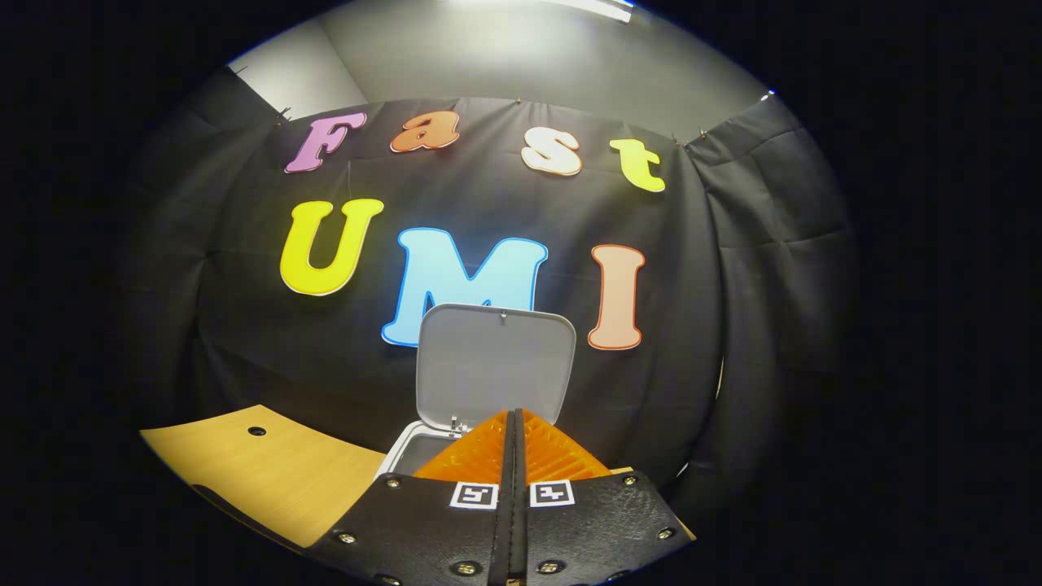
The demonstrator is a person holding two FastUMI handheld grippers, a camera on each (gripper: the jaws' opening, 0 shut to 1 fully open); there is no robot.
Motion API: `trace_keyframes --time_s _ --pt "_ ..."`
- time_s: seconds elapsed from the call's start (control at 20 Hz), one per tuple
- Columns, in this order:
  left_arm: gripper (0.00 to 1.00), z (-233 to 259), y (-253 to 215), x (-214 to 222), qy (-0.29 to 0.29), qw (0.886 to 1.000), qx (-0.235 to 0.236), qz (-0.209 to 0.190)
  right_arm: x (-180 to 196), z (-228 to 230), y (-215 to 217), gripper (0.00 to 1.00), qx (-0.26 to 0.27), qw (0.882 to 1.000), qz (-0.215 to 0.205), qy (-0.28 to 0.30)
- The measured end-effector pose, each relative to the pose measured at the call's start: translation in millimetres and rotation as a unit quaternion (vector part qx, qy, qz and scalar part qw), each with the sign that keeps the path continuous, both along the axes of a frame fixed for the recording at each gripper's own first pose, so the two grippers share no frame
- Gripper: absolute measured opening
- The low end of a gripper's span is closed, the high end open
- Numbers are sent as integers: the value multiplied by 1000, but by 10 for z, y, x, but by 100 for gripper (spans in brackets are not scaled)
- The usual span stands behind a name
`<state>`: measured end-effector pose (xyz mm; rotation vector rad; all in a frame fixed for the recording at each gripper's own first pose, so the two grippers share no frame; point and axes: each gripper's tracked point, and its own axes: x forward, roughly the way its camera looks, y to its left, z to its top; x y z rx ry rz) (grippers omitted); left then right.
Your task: Press the lid of the desktop garbage bin to open it, pick up the crumpled paper on the desktop and throw it into the bin, then pick up the pop can on the desktop and drop it into the bin, and finally close the garbage bin lid.
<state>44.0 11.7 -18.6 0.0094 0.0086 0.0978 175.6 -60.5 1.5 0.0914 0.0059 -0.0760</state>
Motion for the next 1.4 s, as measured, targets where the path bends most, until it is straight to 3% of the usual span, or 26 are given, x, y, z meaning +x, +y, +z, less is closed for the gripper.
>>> trace_keyframes --time_s 0.1,0.15,0.2,0.25,0.35,0.4,0.55,1.2,1.4 --pt "91 -13 39 -8 1 1000 2 1 -78 -12 56 8 1 1000 6 -2" --pt "96 -18 51 -19 2 1000 1 1 -101 -19 65 14 3 1000 7 -4" --pt "97 -30 67 -29 3 1000 0 0 -137 -28 85 35 4 1000 8 -5" --pt "98 -53 78 -32 5 1000 0 -1 -166 -21 111 38 7 1000 12 -6" --pt "97 -111 90 -38 11 1000 3 -4 -216 -21 165 83 11 1000 20 -9" --pt "100 -149 97 -41 14 1000 6 -7 -252 -23 179 89 12 1000 21 -11" --pt "97 -334 118 -33 33 999 4 -15 -368 -13 213 95 11 1000 16 -15" --pt "100 -1640 138 -152 110 992 12 -62 -951 -6 739 95 -1 999 40 -11" --pt "96 -2098 108 -213 149 985 11 -82 -1095 -24 827 95 2 999 39 -1"
